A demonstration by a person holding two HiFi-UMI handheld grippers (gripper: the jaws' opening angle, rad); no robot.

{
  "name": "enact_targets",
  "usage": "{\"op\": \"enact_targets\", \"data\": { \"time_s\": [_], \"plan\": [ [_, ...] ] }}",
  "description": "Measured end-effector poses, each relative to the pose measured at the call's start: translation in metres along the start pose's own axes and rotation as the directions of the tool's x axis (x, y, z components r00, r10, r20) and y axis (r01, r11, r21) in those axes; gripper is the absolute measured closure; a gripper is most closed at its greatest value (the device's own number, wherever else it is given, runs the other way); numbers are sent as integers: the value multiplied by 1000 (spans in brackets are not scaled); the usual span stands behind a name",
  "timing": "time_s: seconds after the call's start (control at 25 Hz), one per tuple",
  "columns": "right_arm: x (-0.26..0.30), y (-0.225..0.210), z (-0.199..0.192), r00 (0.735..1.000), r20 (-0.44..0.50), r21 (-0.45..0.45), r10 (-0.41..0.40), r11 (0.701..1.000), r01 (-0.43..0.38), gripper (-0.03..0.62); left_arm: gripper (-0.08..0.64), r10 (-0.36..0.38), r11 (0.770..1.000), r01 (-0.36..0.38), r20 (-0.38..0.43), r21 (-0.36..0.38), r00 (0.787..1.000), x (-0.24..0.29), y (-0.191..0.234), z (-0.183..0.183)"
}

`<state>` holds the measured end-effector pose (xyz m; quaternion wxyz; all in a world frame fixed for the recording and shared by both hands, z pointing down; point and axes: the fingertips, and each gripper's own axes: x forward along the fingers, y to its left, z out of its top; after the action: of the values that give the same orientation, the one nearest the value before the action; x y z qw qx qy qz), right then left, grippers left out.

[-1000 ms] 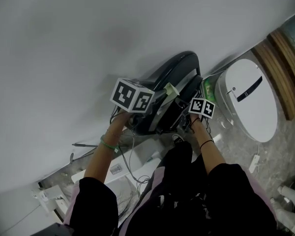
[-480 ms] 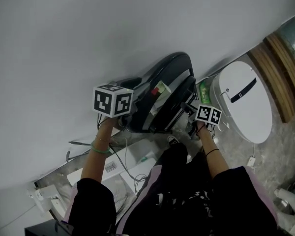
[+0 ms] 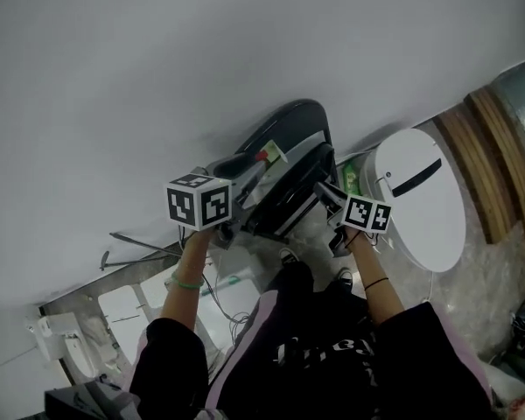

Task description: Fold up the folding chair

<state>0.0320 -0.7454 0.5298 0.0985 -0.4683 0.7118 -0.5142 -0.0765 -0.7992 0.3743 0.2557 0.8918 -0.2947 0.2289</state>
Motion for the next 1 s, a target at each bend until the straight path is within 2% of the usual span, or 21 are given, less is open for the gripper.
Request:
{"op": "enact_targets", "data": {
  "time_s": [0.2, 0.36, 0.48, 0.72, 1.0],
  "plan": [
    [-44, 27, 1, 997, 1, -27, 73, 997, -73, 535, 441, 9, 992, -1, 65, -124, 998, 2, -43, -36],
    [-80, 35, -13, 994, -49, -83, 102, 991, -106, 547, 505, 85, 980, -65, 95, -190, 992, 3, -78, -73],
    [-104, 33, -23, 990, -71, -93, 118, 988, -125, 555, 531, 124, 970, -105, 73, -221, 990, 4, -104, -105],
    [-138, 22, -50, 987, -106, -105, 124, 985, -135, 569, 555, 147, 949, -134, 26, -285, 989, -3, -152, -164],
    [-158, 33, -84, 986, -108, -117, 126, 983, -138, 577, 556, 161, 942, -153, 2, -300, 987, -34, -179, -213]
  ]
}}
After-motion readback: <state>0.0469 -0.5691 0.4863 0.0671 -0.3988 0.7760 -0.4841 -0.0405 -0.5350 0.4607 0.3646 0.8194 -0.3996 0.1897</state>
